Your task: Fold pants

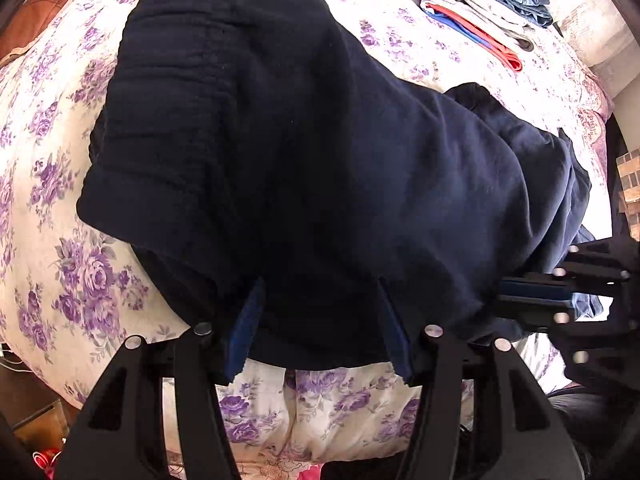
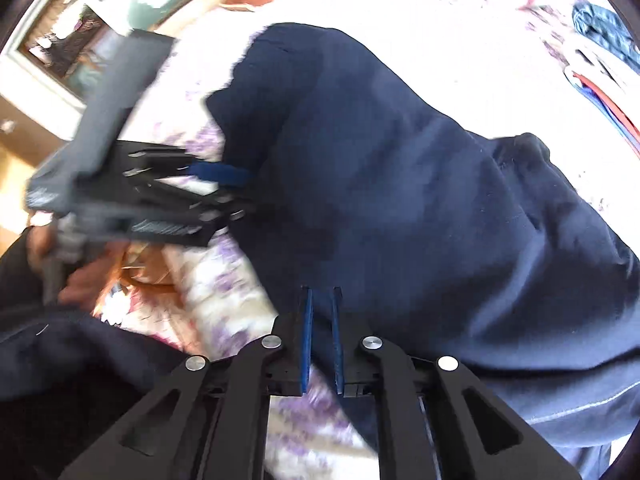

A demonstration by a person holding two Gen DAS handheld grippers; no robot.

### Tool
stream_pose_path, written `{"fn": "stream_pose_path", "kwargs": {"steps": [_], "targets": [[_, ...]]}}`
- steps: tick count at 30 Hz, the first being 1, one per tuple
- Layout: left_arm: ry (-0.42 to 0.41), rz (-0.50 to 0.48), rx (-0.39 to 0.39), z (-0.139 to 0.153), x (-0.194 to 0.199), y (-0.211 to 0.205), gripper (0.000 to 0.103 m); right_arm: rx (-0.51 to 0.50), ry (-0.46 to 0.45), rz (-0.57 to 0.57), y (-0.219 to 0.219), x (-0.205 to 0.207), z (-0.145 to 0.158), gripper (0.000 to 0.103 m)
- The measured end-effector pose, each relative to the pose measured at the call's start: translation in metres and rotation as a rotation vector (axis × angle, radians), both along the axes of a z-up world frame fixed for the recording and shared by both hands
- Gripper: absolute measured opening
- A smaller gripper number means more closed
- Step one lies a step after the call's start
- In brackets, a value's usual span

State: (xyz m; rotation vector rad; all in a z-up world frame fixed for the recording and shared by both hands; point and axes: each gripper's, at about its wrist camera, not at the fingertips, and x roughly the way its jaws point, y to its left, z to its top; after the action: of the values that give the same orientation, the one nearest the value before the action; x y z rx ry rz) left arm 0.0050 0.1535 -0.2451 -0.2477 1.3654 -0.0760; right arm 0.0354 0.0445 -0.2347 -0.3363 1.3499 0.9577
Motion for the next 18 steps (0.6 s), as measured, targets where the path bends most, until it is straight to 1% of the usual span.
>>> {"fn": "stream_pose_path", "kwargs": {"steps": [1, 2, 3, 5, 6, 7, 8, 9, 10, 11, 12, 13, 14, 15, 16, 17, 18], "targets": [[0.002, 0.002, 0.003, -0.003, 0.000, 0.001, 0.054, -0.038, 0.043, 0.015, 0.005, -0.004, -0.014, 0.010], [0.007, 0.001, 0.003, -0.003, 0.001, 0.000, 0.054, -0.055, 0.045, 0.018, 0.007, -0.007, -0.021, 0.011], [0.010, -0.001, 0.008, -0.005, 0.003, -0.003, 0.054, -0.047, 0.030, 0.022, 0.007, -0.010, -0.019, 0.011], [0.007, -0.008, 0.015, -0.005, 0.005, -0.005, 0.055, -0.043, 0.059, 0.033, 0.006, -0.004, -0.008, 0.012], [0.006, -0.006, 0.013, -0.006, 0.006, -0.004, 0.055, -0.041, 0.065, 0.008, -0.001, 0.006, 0.003, 0.012], [0.006, 0.001, 0.003, -0.006, 0.007, -0.003, 0.055, -0.030, 0.051, -0.033, -0.011, 0.019, 0.018, 0.012], [0.007, 0.008, -0.006, -0.008, 0.005, -0.002, 0.055, -0.013, 0.032, -0.080, -0.027, 0.035, 0.034, 0.021], [0.009, 0.014, -0.016, -0.008, 0.006, 0.000, 0.055, -0.005, 0.005, -0.143, -0.045, 0.053, 0.052, 0.031], [0.010, 0.018, -0.023, -0.008, 0.006, 0.001, 0.055, -0.019, -0.029, -0.219, -0.066, 0.073, 0.067, 0.063], [0.010, 0.018, -0.026, -0.009, 0.006, 0.001, 0.055, -0.053, -0.053, -0.293, -0.090, 0.093, 0.076, 0.084], [0.009, 0.019, -0.028, -0.009, 0.006, 0.001, 0.055, -0.103, -0.048, -0.353, -0.113, 0.114, 0.080, 0.088], [0.007, 0.019, -0.030, -0.009, 0.005, 0.001, 0.057, -0.164, -0.023, -0.411, -0.137, 0.133, 0.077, 0.089], [0.005, 0.018, -0.034, -0.009, 0.005, 0.001, 0.059, -0.235, -0.002, -0.495, -0.164, 0.154, 0.071, 0.089], [0.003, 0.018, -0.037, -0.009, 0.005, 0.001, 0.061, -0.311, 0.028, -0.606, -0.193, 0.175, 0.064, 0.089], [0.002, 0.017, -0.035, -0.009, 0.004, 0.001, 0.063, -0.364, 0.071, -0.714, -0.219, 0.187, 0.055, 0.089], [0.002, 0.014, -0.030, -0.009, 0.005, -0.001, 0.065, -0.391, 0.117, -0.802, -0.242, 0.198, 0.048, 0.087], [0.002, 0.009, -0.022, -0.009, 0.005, -0.003, 0.065, -0.398, 0.161, -0.861, -0.259, 0.208, 0.042, 0.085]]}}
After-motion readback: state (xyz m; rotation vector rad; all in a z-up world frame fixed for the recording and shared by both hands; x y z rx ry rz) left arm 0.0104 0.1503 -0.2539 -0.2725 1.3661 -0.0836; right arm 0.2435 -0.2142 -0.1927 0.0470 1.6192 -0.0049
